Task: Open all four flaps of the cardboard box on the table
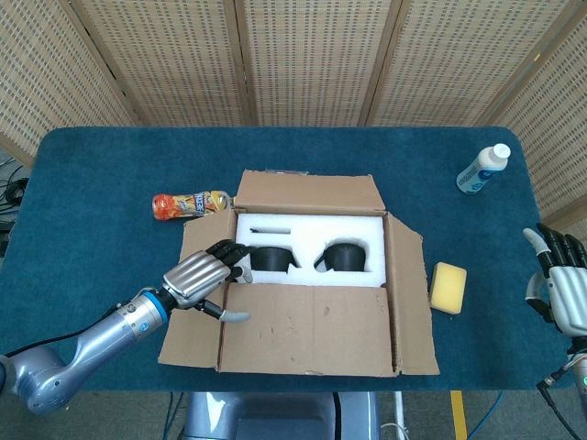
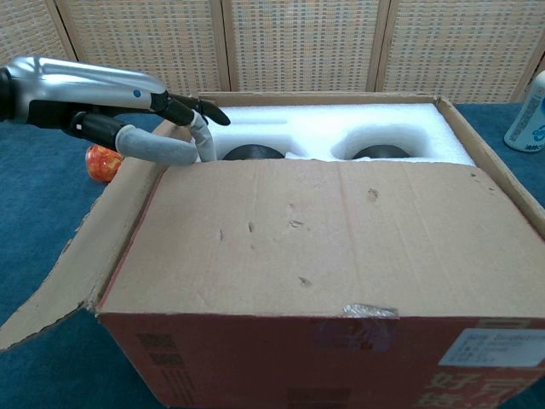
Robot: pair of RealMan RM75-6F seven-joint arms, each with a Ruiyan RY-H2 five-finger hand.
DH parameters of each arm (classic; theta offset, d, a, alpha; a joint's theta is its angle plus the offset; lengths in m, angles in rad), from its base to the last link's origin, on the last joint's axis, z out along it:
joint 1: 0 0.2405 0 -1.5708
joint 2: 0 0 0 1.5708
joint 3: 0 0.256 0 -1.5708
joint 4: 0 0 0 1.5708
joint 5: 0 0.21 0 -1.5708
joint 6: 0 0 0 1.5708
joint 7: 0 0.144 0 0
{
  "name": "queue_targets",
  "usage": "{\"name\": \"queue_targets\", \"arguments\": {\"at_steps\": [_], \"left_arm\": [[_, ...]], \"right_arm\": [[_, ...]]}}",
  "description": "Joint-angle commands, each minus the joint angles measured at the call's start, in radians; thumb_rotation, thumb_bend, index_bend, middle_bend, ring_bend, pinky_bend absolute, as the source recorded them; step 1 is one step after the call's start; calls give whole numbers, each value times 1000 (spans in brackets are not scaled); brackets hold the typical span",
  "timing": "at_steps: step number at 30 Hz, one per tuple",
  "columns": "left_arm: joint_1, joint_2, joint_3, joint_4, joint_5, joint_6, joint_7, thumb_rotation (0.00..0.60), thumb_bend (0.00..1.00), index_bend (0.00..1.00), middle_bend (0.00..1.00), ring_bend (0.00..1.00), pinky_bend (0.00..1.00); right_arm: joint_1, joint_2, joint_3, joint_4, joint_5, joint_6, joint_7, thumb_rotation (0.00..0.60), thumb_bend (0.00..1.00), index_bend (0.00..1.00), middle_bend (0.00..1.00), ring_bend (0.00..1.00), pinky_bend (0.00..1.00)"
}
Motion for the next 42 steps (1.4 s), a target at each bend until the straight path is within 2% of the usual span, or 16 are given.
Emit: {"name": "queue_targets", "arguments": {"at_steps": [1,12,23,29,35,39,42], "left_arm": [[-2,-2,4,-3,-3,0,2,94,67,309,0,0,0],[7,35,-6,-52,-5,-13,-93,96,75,309,0,0,0],[31,130,-67,-107,95,-70,-386,96,78,309,0,0,0],[54,184,-103,-132,197,-84,-623,95,85,309,0,0,0],[67,230,-108,-154,354,-86,-949,95,98,309,0,0,0],[54,269,-61,-156,548,-43,-1270,89,103,309,0,0,0],[9,297,25,-110,762,66,-1580,87,103,309,0,0,0]], "right_arm": [[-2,3,1,-1,0,4,2,600,853,56,31,0,0],[-2,-1,3,5,1,5,4,600,852,56,31,0,0],[-4,-1,2,-3,-5,10,-5,600,852,56,31,0,0],[3,1,8,-10,0,4,-15,600,852,56,31,0,0],[7,1,9,-15,-2,3,-21,600,852,56,31,0,0],[10,1,10,-18,-2,-1,-24,600,852,56,31,0,0],[13,0,10,-19,-4,-2,-28,600,853,56,31,0,0]]}}
